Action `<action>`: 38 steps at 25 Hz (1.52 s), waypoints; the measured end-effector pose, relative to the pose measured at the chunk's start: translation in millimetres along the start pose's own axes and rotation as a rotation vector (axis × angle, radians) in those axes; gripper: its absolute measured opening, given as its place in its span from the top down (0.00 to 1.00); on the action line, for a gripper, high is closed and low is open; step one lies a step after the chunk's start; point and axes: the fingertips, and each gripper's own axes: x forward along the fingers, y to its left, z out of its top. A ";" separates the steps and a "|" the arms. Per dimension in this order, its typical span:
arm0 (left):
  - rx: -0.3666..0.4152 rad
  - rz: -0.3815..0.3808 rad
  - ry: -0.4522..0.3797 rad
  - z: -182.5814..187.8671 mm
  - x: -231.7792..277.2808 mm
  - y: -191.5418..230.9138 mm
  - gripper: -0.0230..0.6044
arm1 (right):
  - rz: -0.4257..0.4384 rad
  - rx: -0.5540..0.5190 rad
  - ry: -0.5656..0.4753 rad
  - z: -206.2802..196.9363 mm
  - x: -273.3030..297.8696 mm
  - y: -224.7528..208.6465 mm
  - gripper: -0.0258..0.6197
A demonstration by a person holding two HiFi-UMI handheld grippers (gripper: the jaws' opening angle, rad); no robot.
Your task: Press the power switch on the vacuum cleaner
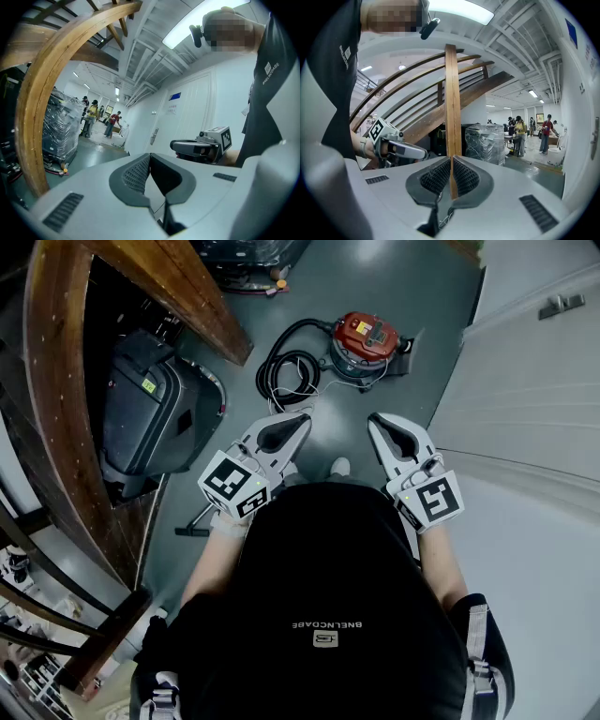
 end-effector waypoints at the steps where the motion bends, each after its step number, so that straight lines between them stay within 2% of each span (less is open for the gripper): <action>1: 0.000 0.001 -0.003 0.7 0.2 0.1 0.94 | 0.002 -0.003 0.007 -2.2 -0.3 0.2 0.91; 4: -0.003 0.003 -0.008 1.4 0.3 0.2 0.94 | 0.009 -0.016 0.042 -12.2 -2.4 0.4 0.91; 13: -0.010 -0.003 -0.011 1.7 -6.4 9.6 0.94 | 0.005 0.001 0.055 -14.0 9.0 3.7 0.91; 17: -0.019 0.002 -0.013 2.2 -23.3 26.8 0.94 | -0.031 0.034 0.071 -19.1 21.9 -0.3 0.91; 27: -0.053 -0.004 -0.004 -3.9 -76.5 88.0 0.94 | -0.122 0.013 0.144 -25.3 72.4 3.2 0.91; 32: -0.081 0.002 -0.001 -2.9 -74.3 106.2 0.94 | -0.129 0.003 0.166 -20.5 95.9 -14.7 0.91; 38: -0.085 0.025 0.012 3.3 -33.3 128.8 0.94 | -0.092 0.002 0.181 -28.2 123.2 -64.6 0.91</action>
